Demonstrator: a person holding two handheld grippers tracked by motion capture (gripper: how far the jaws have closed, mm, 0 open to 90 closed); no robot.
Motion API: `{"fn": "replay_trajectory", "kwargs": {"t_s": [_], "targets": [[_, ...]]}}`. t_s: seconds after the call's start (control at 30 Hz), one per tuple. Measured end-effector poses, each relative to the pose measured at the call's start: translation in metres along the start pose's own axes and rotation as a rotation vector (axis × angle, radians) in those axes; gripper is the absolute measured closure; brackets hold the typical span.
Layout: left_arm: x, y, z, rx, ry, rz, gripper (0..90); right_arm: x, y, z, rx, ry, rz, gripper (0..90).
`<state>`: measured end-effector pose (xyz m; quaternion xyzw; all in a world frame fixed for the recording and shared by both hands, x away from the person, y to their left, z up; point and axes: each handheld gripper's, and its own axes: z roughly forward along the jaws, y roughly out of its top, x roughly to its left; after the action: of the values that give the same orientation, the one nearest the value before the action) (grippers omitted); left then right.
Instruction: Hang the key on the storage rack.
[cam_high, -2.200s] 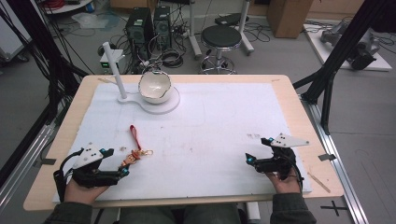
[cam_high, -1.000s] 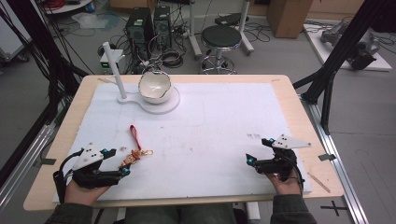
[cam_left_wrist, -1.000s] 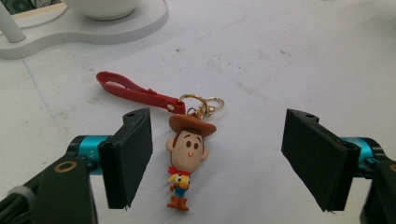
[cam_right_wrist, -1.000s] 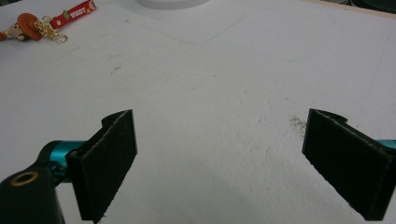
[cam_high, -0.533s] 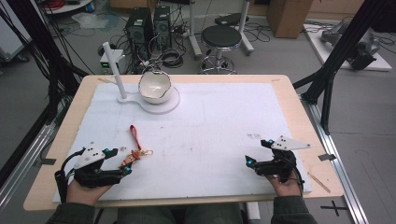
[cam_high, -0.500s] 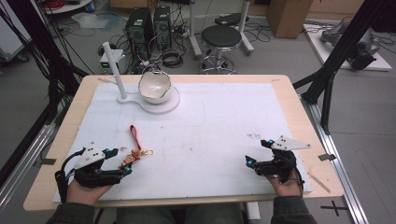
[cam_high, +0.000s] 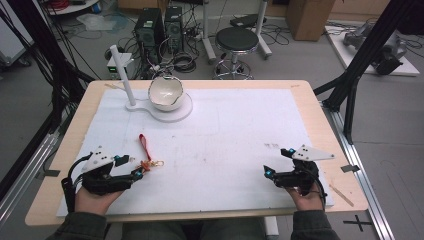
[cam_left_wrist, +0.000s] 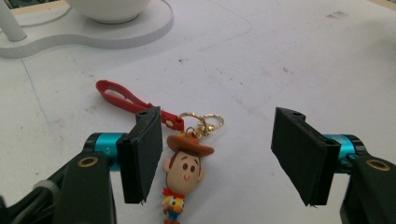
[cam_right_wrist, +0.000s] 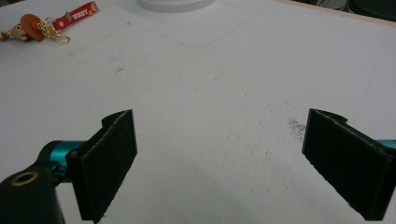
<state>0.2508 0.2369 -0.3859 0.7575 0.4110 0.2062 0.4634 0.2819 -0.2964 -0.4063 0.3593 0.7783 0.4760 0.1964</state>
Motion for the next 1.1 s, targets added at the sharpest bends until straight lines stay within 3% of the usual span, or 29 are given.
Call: {"fn": "replay_trajectory", "kwargs": {"t_s": [0.23, 0.3, 0.43, 0.67, 0.87, 0.93, 1.1], "targets": [[0.006, 0.011, 0.010, 0.003, 0.028, -0.039, 36.7, -0.001, 0.000, 0.000, 0.000, 0.000, -0.001, 9.1], [0.008, 0.014, 0.013, 0.008, 0.036, -0.066, 38.7, -0.001, 0.001, 0.001, -0.001, 0.006, -0.002, 9.1], [0.013, 0.020, 0.024, 0.012, 0.080, -0.114, 40.8, -0.001, 0.001, 0.002, -0.005, 0.008, -0.012, 9.1], [0.017, 0.023, 0.039, 0.036, 0.159, -0.155, 38.5, -0.001, 0.002, 0.002, -0.008, 0.012, -0.002, 9.1], [0.020, 0.025, 0.048, 0.057, 0.174, -0.182, 41.1, -0.001, 0.002, 0.002, -0.012, 0.015, -0.008, 9.1], [0.019, 0.026, 0.055, 0.072, 0.205, -0.222, 42.5, -0.001, 0.002, 0.002, -0.014, 0.016, -0.006, 9.1], [0.017, 0.027, 0.064, 0.099, 0.252, -0.242, 43.8, -0.001, 0.002, 0.002, -0.020, 0.017, -0.007, 9.1]]}}
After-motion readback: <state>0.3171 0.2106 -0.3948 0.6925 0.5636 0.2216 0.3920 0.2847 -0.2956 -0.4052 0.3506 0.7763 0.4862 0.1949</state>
